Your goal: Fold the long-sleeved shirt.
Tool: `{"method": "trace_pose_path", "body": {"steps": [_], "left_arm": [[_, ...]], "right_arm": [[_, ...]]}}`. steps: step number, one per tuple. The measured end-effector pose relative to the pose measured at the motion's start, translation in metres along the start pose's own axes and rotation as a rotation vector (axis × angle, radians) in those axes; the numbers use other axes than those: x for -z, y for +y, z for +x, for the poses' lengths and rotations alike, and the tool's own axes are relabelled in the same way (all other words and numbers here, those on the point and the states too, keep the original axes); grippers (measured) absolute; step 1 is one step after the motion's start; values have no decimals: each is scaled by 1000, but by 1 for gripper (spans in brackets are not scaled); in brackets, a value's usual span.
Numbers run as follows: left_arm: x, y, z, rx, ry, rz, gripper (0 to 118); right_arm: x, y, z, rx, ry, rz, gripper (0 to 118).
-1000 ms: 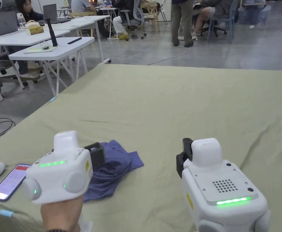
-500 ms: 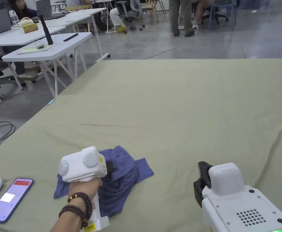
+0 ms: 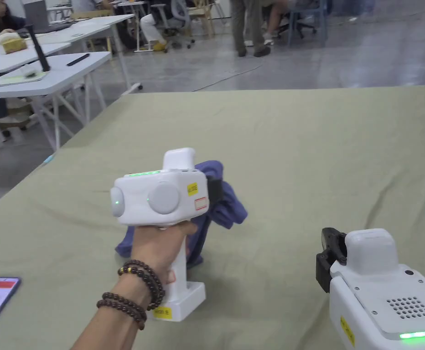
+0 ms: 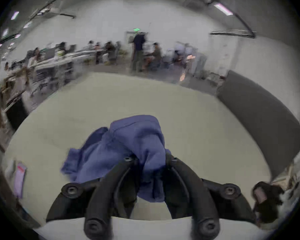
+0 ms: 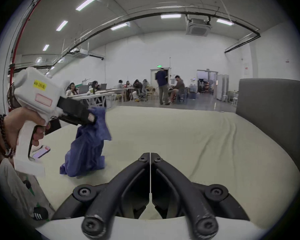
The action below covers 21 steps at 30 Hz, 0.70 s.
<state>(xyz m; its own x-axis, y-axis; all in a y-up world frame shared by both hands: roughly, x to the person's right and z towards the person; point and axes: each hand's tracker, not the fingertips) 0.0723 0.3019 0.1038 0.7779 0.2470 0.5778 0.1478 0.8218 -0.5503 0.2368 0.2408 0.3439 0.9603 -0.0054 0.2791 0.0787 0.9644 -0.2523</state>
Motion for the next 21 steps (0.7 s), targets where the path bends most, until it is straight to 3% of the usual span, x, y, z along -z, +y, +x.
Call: {"method": "trace_pose_path", "body": {"steps": [8,12,15,16,17,18,19,21], "left_arm": [[97,-62,190,41,-341,-205,19],[137,-122,244,120,-348,-349,19],[139,-138,246,78,-316,-326,19],[136,-136,243,74,-284,-307,28],[130,-132,239,96,-249,-288,69],[122,-124,233,118,-231,-261,102],[113,-116,224,137,-246,-225,118],[79,-103,205,175,-195,-122,118]], "right_arm": [[-69,9,96,34,-237,41,0],[-98,9,131,66,-313,34,0],[-108,8,142,58,-355,32,0],[-109,7,144,59,-357,32,0],[-109,8,144,62,-359,29,0],[-108,7,144,64,-359,28,0],[-107,7,144,68,-361,27,0],[-101,6,141,79,-355,11,0]]}}
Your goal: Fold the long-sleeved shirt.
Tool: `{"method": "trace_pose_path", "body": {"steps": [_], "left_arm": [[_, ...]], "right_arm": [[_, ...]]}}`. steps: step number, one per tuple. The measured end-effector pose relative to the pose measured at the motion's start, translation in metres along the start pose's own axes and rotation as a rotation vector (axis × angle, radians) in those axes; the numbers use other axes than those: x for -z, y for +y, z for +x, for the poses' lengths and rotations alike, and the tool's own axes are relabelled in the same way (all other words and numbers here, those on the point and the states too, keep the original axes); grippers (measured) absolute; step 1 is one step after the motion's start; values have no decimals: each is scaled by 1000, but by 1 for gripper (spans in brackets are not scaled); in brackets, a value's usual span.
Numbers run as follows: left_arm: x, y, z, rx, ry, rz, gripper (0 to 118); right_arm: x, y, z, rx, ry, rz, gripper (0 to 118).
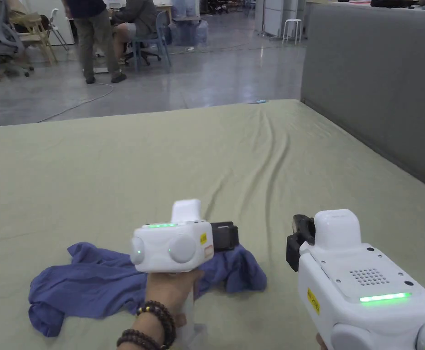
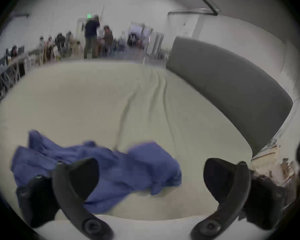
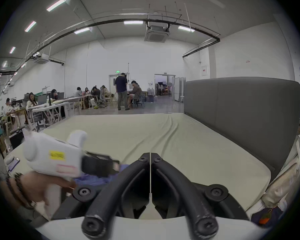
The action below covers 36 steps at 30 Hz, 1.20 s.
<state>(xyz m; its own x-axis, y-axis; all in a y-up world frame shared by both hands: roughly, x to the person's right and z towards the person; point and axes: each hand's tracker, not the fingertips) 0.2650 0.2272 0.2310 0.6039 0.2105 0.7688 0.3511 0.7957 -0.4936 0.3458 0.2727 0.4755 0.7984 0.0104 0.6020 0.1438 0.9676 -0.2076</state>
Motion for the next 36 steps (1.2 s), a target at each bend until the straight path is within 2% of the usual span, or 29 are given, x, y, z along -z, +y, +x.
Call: {"method": "trace_pose_path", "body": {"steps": [3,5,7,9,10,11,13,14,16,19,23,24,25,26,27,28,29,30,34,36], "left_arm": [[-59,-9,-24,47,78,114,118],[-97,-31,-37,21,144,166,117],[-129,-56,-53,-7,197,177,111],[-156,-87,-61,1,260,187,82],[-163,-98,-66,19,309,185,75],[-171,-113,-69,44,379,177,75],[-179,-130,-81,34,456,174,21],[-179,-134,-88,-13,454,171,0],[-181,-136,-102,-86,401,127,0],[-179,-135,-112,-86,401,126,0],[-169,-119,-119,-95,323,112,2],[-162,-112,-124,-103,321,123,20],[-151,-104,-129,-93,308,101,60],[-135,-98,-132,-95,272,41,114],[-114,-92,-138,-74,261,-54,118],[-102,-89,-145,-2,230,12,118],[-81,-89,-151,-29,254,-75,118],[-55,-85,-143,-1,283,-128,118],[13,-78,-166,25,339,-246,117],[38,-79,-178,5,325,-309,105]], "right_arm": [[4,-5,-11,9,24,-40,0],[7,-10,-18,19,32,-62,0],[8,-14,-26,40,38,-82,0],[7,-19,-34,35,47,-90,0],[7,-21,-38,28,45,-91,0],[7,-23,-43,18,41,-91,0],[7,-26,-51,-19,20,-95,0],[7,-27,-56,-33,14,-113,0],[8,-30,-62,-52,17,-117,0],[6,-29,-68,-48,30,-137,0],[4,-28,-69,-39,50,-143,0],[4,-28,-68,-42,55,-148,0],[5,-28,-68,-44,54,-150,0],[6,-29,-68,-44,53,-153,0],[8,-30,-67,-42,56,-159,0],[10,-31,-65,-39,58,-166,0],[13,-32,-64,-37,63,-175,0],[15,-34,-62,-37,62,-181,0],[26,-39,-57,-51,57,-214,0],[33,-41,-53,-56,51,-233,0]]}}
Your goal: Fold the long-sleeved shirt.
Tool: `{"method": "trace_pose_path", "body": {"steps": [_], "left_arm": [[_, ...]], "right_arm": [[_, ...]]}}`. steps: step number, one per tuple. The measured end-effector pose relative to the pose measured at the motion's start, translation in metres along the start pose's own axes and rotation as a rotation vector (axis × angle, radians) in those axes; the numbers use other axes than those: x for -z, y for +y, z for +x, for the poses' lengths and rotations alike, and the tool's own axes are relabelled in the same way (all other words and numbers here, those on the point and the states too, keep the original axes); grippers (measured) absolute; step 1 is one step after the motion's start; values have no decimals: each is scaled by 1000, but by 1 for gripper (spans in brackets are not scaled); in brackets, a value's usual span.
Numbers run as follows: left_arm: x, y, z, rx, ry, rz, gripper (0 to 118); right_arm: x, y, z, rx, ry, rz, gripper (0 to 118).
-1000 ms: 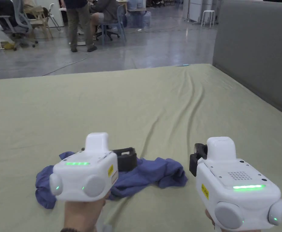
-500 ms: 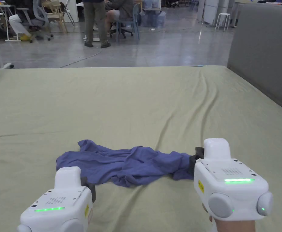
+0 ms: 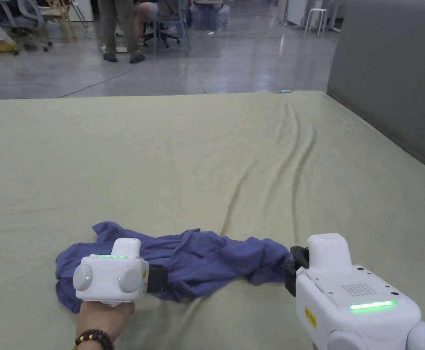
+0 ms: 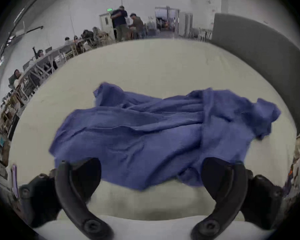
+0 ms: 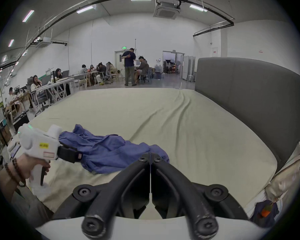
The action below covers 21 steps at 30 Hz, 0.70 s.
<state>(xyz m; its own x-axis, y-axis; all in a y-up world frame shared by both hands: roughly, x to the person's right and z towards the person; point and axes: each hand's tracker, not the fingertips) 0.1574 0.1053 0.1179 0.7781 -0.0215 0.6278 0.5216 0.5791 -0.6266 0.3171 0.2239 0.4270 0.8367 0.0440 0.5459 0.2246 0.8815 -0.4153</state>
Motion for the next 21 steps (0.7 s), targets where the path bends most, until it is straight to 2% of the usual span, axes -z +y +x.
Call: {"method": "trace_pose_path", "body": {"steps": [1,3,4,5,6,7,8,9,11,12,14,15,18,19,20,21], "left_arm": [[9,2,1,10,18,-25,91],[15,2,0,12,20,-28,43],[7,1,0,-41,-99,-8,43],[-3,-1,3,-68,-118,20,32],[-10,-1,7,-51,-110,45,2],[-16,-2,11,-17,-69,66,0],[-22,-3,12,1,-76,55,0],[-28,-5,10,-3,-95,57,0],[-34,-7,3,-20,-110,69,0],[-40,-8,0,-21,-109,75,0],[-48,-16,-2,-29,-102,92,0],[-51,-18,-3,-30,-112,92,0],[-57,-22,-3,-35,-115,92,0],[-57,-22,-3,-33,-111,91,0],[-58,-22,-4,-32,-108,90,0],[-58,-22,-5,-33,-106,87,0]], "right_arm": [[3,0,2,-1,0,-6,0],[13,1,5,-11,0,-23,0],[18,2,7,-13,-3,-30,0],[26,5,9,-16,1,-37,0],[37,10,11,-19,21,-46,0],[48,15,13,-21,42,-57,0],[65,26,14,-25,70,-79,9],[83,36,14,-35,97,-111,37],[120,54,13,-79,136,-161,102],[142,65,10,-100,156,-194,106],[179,79,2,-135,167,-249,105],[204,82,-2,-141,211,-310,105],[262,75,-14,-178,199,-560,102],[273,68,-16,-188,175,-642,95],[285,59,-20,-209,155,-765,74],[292,47,-21,-213,157,-857,46]]}}
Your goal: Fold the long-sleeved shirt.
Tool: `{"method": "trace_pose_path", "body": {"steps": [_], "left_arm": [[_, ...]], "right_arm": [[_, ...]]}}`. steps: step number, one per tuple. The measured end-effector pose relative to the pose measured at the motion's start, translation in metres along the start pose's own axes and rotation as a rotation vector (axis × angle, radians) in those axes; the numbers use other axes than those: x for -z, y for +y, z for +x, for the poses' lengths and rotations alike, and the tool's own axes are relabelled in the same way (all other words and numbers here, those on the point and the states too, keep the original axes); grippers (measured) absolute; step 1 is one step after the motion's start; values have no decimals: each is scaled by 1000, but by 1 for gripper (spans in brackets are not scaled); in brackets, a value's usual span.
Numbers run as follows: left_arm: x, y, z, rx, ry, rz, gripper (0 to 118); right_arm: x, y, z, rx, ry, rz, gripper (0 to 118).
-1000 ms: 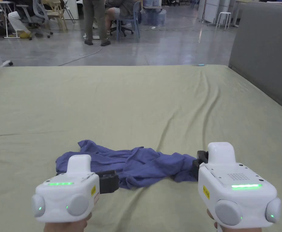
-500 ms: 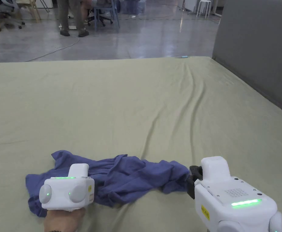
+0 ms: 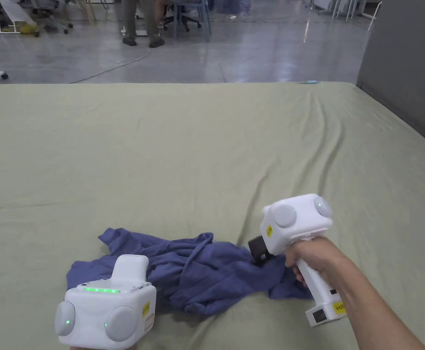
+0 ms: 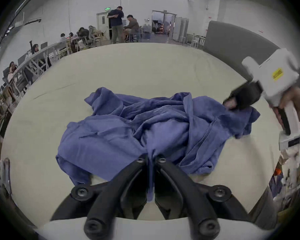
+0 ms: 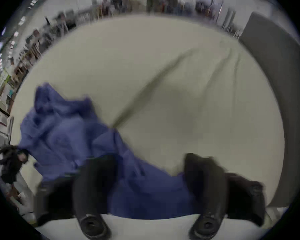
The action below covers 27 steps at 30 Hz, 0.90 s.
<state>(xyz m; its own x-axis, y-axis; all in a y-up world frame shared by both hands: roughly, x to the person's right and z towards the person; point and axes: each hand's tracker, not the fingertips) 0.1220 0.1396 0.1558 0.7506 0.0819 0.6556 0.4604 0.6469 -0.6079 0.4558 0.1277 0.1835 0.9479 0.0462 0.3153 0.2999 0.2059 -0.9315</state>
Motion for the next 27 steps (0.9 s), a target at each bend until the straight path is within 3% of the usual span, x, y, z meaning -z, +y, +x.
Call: {"method": "trace_pose_path", "body": {"steps": [1,2,3,4,10,14,16,19,22,27], "left_arm": [[-1,0,1,-3,-1,1,0],[-2,0,1,-8,-15,0,0],[-3,1,1,-9,-13,-2,0],[-4,2,0,-5,-10,-1,0],[-36,29,-18,-50,6,119,0],[-79,62,-42,-82,17,227,0],[-101,89,-47,-101,-24,288,0],[-137,142,-40,-64,-43,394,0],[-172,212,-31,13,35,482,0],[-222,324,-24,38,31,551,0]], "right_arm": [[7,-5,-2,-7,38,-12,16],[4,-10,-4,-7,123,83,11],[-5,-15,-7,-29,27,118,10],[-12,-17,-7,-30,26,120,9],[-87,-38,18,73,173,410,9],[-149,-41,34,72,169,573,9],[-179,-33,34,44,196,648,9],[-233,-14,23,-4,159,762,9],[-291,21,19,-32,117,849,9],[-389,89,18,-18,68,959,9]]}}
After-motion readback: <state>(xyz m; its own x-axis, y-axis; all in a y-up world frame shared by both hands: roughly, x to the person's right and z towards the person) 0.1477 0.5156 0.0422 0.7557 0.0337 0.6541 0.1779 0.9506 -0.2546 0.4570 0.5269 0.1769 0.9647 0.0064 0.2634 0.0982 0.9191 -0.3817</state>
